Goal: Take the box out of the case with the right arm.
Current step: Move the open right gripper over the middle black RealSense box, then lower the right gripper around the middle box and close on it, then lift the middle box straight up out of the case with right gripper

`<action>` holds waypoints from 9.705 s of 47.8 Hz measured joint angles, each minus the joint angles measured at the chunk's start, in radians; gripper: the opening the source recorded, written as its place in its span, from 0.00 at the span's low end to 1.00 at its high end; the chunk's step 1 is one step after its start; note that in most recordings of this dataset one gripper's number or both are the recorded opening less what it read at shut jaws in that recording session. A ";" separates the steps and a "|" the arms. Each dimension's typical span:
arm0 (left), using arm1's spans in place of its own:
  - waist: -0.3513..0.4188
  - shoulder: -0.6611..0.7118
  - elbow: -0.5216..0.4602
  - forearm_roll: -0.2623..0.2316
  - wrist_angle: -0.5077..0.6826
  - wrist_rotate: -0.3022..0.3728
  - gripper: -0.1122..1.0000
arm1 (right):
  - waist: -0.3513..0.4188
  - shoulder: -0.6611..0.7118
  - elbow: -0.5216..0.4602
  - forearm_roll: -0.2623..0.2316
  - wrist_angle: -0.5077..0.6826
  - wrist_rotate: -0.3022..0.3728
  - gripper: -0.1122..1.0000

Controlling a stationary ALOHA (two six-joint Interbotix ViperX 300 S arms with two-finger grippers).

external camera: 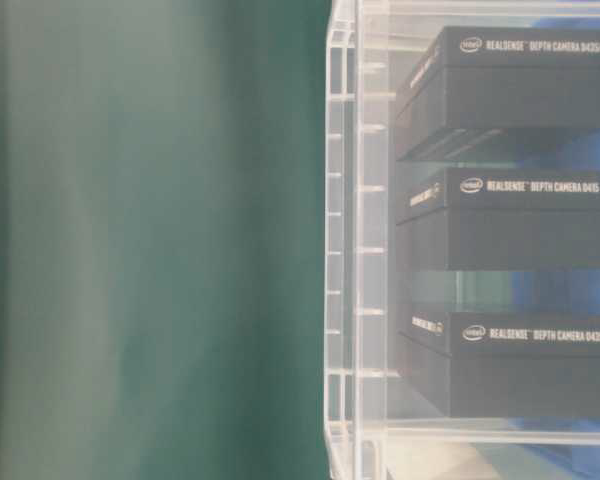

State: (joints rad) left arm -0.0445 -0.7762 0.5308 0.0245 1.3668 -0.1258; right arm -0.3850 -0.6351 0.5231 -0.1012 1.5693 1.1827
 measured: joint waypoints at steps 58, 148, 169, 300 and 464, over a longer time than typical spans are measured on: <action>0.000 0.000 0.000 0.003 0.002 0.006 0.12 | 0.130 0.518 -0.408 0.029 -0.127 0.130 0.93; -0.002 -0.011 0.000 0.005 0.006 0.008 0.12 | 0.218 0.910 -0.867 0.017 -0.126 0.186 0.93; -0.002 -0.009 0.000 0.003 0.008 0.008 0.12 | 0.218 0.910 -0.864 0.015 -0.126 0.186 0.93; 0.000 -0.006 0.000 0.003 0.006 0.008 0.12 | 0.192 0.986 -0.583 0.015 -0.425 0.233 0.93; 0.000 -0.008 0.000 0.005 0.006 0.008 0.12 | 0.199 0.960 -1.103 -0.032 0.147 0.279 0.69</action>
State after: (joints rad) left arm -0.0445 -0.7839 0.5308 0.0291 1.3729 -0.1181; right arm -0.1856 0.3252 -0.5798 -0.1335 1.7165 1.4619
